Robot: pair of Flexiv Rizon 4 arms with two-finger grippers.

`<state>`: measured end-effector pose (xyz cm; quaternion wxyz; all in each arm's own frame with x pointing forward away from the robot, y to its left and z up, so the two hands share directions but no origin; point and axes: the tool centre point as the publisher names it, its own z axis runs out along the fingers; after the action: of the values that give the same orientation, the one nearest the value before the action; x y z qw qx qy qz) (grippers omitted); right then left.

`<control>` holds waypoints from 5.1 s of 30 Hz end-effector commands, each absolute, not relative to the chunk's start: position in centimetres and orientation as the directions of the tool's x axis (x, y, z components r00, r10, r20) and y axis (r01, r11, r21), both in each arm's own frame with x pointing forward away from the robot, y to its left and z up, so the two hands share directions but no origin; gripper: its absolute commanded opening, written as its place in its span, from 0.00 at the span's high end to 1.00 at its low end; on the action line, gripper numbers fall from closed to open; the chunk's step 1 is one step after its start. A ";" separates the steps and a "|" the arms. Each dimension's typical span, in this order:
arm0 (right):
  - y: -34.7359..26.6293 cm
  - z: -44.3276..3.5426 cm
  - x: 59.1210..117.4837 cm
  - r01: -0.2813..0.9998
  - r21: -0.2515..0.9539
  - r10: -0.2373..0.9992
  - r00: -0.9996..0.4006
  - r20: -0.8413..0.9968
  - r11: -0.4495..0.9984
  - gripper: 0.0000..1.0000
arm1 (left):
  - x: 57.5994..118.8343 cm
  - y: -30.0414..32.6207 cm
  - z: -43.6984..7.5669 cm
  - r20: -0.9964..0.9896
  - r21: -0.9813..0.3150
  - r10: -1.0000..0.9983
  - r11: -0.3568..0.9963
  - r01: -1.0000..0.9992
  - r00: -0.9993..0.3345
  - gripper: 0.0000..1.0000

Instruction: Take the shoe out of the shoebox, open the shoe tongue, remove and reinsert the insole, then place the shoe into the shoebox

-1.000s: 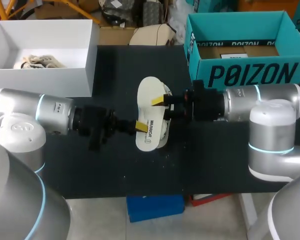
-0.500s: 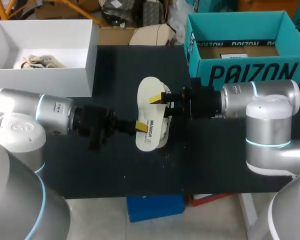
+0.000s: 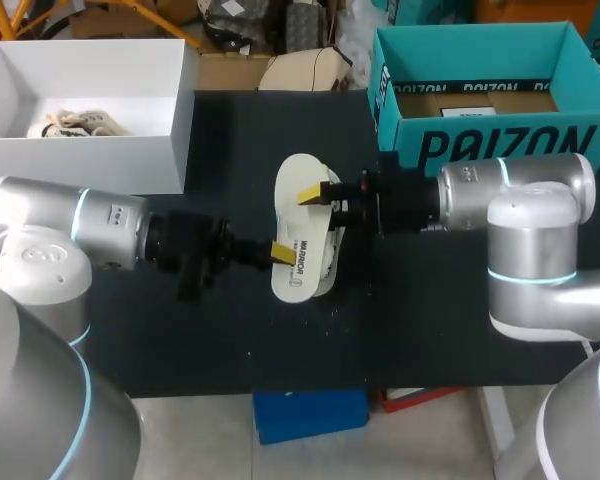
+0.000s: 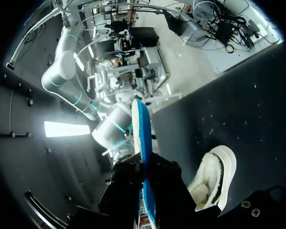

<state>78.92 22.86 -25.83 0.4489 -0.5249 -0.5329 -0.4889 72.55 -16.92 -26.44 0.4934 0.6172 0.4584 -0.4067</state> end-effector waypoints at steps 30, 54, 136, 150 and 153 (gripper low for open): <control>22.8 -25.9 79.3 0.997 0.059 0.138 -0.052 0.989 -0.048 1.00 | 65.9 -13.5 -20.6 -0.346 -0.002 0.938 0.034 0.999 -0.033 0.00; 22.8 -25.9 79.3 0.997 0.059 0.138 -0.052 0.989 -0.048 1.00 | 67.6 -15.6 -17.4 0.133 0.036 0.991 0.018 0.999 -0.022 0.00; 22.8 -25.9 79.3 0.997 0.059 0.138 -0.052 0.989 -0.048 1.00 | 92.3 -16.7 -17.0 -0.095 0.297 0.966 -0.202 0.933 0.239 0.00; 22.8 -25.9 79.3 0.997 0.059 0.138 -0.052 0.989 -0.048 1.00 | 94.6 -17.9 -16.8 -0.110 0.307 0.961 -0.210 0.928 0.254 0.00; 22.8 -25.9 79.3 0.997 0.059 0.138 -0.052 0.989 -0.048 1.00 | 94.3 -18.0 -16.8 -0.114 0.308 0.960 -0.211 0.928 0.257 0.00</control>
<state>79.28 22.59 -25.80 0.4383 -0.5307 -0.5346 -0.4903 94.37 -17.94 -16.59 0.1572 0.7763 0.6084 0.0502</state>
